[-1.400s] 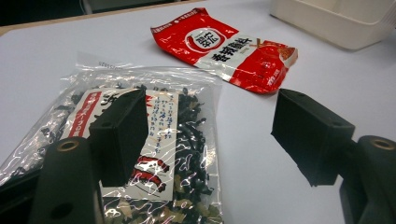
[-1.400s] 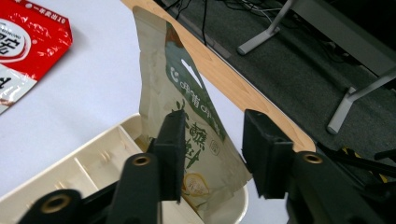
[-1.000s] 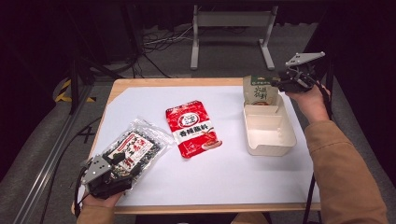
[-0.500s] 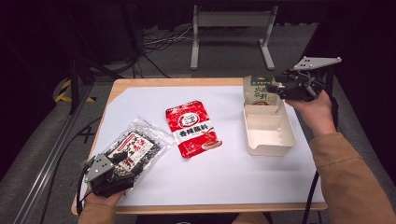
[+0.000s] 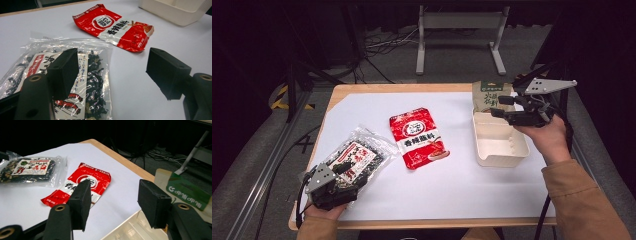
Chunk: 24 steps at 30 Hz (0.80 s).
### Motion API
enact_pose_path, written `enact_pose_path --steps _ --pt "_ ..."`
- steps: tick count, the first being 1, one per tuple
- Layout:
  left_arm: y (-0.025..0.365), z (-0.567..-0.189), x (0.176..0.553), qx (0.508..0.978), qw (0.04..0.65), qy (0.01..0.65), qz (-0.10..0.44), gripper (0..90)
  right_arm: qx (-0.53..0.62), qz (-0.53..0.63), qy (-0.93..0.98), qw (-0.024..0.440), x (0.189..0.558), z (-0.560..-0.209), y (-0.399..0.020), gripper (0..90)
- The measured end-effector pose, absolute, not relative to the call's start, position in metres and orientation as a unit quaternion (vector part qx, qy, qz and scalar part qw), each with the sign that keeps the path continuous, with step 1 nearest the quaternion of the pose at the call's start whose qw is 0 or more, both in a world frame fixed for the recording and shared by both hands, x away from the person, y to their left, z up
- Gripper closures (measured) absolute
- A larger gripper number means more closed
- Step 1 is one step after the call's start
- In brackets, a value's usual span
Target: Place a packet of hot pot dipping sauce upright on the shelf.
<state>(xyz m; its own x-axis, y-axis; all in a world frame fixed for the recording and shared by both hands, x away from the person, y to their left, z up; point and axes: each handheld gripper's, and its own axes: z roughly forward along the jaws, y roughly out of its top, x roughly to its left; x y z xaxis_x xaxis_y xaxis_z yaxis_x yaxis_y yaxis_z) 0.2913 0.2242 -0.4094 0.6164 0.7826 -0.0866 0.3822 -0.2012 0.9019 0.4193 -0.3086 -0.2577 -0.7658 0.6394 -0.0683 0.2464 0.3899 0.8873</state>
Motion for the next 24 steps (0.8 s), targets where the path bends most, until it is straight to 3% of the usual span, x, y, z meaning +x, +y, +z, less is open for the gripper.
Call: enact_pose_path --steps 21,24 --pt "0.209 -0.375 0.313 0.759 0.487 0.398 0.167 24.5 0.257 0.501 0.803 0.197 0.394 -0.292 -0.299 42.2" --pt "0.201 -0.368 0.320 0.765 0.484 0.392 0.164 24.5 0.259 0.519 0.795 0.178 0.391 -0.300 -0.298 42.2"
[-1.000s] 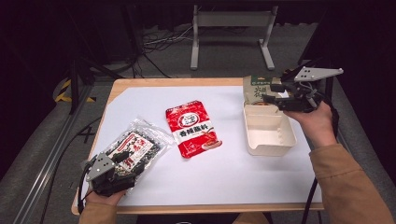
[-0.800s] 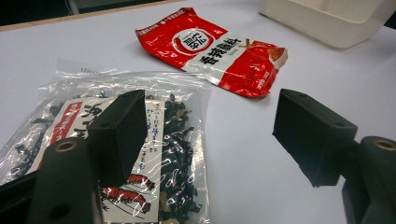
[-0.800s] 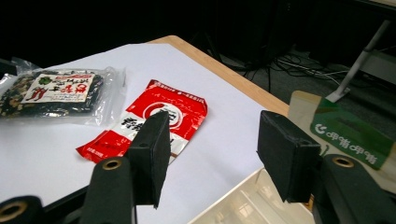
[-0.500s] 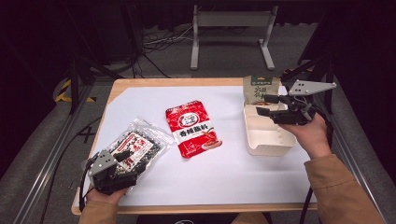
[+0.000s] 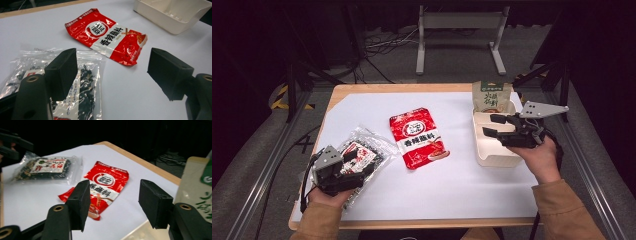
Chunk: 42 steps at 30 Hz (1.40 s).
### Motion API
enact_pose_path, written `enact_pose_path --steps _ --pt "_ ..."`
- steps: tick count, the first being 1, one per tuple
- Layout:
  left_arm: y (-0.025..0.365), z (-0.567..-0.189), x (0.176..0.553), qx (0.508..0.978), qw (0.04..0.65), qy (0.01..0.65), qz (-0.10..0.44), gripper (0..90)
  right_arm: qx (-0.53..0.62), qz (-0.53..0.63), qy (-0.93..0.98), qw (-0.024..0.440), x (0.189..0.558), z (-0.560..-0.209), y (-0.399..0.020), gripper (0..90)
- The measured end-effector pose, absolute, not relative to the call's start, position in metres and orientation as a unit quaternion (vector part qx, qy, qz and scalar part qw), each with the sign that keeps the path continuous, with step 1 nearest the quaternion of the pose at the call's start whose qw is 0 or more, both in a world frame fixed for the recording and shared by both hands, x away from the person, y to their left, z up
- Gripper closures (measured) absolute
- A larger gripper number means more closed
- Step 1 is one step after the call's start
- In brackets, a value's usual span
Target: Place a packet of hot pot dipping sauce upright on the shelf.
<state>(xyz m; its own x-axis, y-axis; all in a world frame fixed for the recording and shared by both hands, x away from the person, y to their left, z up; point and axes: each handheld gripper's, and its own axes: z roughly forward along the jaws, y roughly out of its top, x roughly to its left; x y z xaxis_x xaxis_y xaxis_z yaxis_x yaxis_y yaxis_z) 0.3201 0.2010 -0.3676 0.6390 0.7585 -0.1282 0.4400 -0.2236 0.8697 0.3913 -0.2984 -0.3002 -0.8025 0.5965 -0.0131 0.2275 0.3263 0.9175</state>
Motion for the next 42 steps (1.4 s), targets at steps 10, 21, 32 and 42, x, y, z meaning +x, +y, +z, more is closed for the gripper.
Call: enact_pose_path --steps 10,21,32,42 --pt "0.186 -0.363 0.358 0.775 0.474 0.396 0.135 22.3 0.262 0.530 0.788 0.173 0.386 -0.315 -0.296 41.8" --pt "0.176 -0.360 0.401 0.779 0.450 0.413 0.139 21.0 0.257 0.522 0.794 0.175 0.381 -0.320 -0.292 41.3" --pt "0.172 -0.363 0.441 0.770 0.446 0.435 0.137 18.8 0.247 0.516 0.803 0.168 0.373 -0.331 -0.281 41.2" --pt "0.163 -0.375 0.470 0.771 0.442 0.434 0.144 17.5 0.241 0.509 0.811 0.158 0.366 -0.345 -0.268 40.0"
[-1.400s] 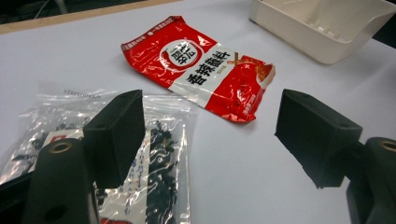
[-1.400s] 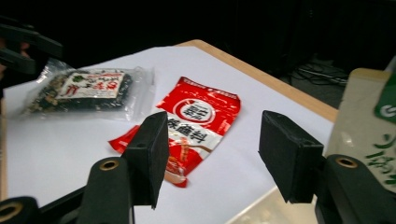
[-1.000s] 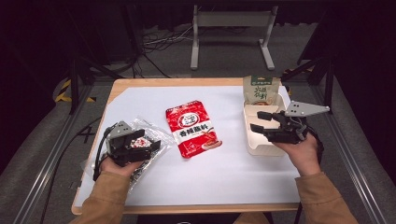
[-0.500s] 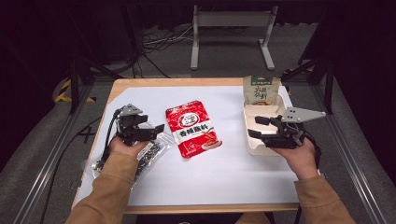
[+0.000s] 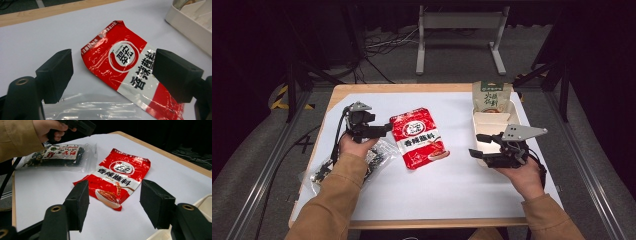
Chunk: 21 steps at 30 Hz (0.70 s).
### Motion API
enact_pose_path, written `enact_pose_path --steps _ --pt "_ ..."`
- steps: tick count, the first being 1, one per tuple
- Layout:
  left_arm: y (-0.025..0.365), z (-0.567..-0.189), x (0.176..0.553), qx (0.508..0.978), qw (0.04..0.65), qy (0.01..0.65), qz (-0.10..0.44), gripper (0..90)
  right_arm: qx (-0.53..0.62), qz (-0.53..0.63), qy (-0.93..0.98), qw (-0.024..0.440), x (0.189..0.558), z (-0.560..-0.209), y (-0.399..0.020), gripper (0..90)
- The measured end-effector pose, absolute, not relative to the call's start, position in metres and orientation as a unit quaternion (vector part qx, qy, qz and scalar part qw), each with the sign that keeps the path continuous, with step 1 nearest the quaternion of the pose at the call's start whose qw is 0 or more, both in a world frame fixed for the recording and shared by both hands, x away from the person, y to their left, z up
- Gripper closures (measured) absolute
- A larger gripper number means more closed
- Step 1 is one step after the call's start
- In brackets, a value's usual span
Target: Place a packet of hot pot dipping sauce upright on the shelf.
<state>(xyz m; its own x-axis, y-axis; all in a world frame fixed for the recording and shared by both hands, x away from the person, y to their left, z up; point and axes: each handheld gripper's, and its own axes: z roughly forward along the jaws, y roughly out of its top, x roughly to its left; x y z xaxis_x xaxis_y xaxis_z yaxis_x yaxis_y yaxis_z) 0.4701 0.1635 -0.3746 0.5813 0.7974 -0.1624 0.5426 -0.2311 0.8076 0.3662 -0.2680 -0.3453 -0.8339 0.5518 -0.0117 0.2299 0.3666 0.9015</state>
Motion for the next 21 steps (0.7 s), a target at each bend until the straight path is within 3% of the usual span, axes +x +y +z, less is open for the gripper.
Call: enact_pose_path --steps 21 --pt "0.157 -0.397 0.517 0.773 0.440 0.441 0.114 13.4 0.268 0.486 0.818 0.152 0.345 -0.360 -0.275 40.0"
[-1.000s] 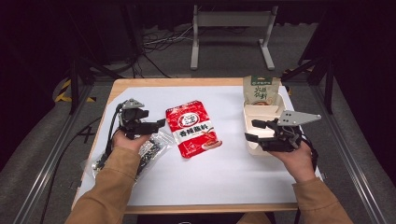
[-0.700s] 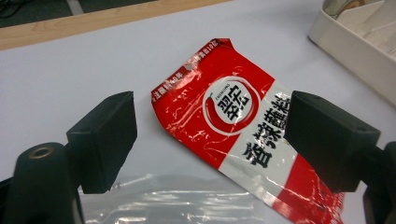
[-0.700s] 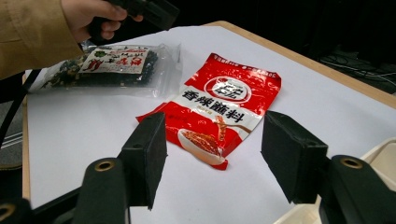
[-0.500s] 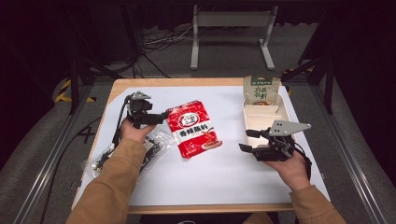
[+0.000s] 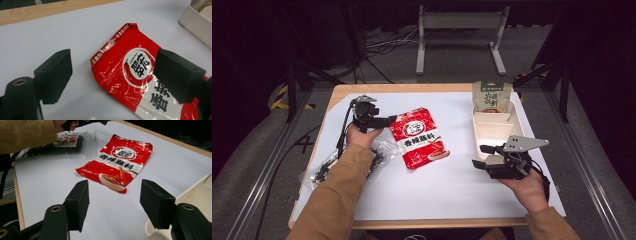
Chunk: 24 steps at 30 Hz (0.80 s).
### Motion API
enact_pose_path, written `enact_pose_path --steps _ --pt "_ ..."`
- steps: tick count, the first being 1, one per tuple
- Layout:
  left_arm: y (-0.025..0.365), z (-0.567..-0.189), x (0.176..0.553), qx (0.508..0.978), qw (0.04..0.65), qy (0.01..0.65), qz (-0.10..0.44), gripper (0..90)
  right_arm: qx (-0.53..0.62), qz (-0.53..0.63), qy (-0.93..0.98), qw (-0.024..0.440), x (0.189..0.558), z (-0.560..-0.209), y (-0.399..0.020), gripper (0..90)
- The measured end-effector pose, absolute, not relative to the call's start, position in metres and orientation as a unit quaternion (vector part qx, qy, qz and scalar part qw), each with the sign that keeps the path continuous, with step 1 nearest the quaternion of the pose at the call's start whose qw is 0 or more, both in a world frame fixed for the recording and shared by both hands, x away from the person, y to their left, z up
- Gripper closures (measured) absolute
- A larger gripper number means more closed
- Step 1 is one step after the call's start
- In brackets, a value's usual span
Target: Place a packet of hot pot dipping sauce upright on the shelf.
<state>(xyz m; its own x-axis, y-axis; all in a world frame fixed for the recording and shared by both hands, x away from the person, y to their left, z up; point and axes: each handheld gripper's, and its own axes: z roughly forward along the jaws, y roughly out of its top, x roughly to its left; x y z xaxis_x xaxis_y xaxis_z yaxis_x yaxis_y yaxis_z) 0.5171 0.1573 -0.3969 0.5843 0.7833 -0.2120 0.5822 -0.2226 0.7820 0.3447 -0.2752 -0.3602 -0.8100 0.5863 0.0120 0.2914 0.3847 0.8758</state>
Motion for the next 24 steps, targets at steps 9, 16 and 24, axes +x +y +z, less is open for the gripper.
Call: enact_pose_path --steps 9,16,24 --pt "0.153 -0.416 0.530 0.777 0.423 0.455 0.097 10.0 0.274 0.480 0.820 0.149 0.339 -0.364 -0.277 39.9" --pt "0.143 -0.429 0.535 0.798 0.373 0.463 0.101 10.7 0.267 0.482 0.823 0.136 0.337 -0.365 -0.273 40.9" --pt "0.141 -0.437 0.539 0.802 0.350 0.475 0.091 14.5 0.270 0.470 0.830 0.134 0.339 -0.368 -0.269 41.2"
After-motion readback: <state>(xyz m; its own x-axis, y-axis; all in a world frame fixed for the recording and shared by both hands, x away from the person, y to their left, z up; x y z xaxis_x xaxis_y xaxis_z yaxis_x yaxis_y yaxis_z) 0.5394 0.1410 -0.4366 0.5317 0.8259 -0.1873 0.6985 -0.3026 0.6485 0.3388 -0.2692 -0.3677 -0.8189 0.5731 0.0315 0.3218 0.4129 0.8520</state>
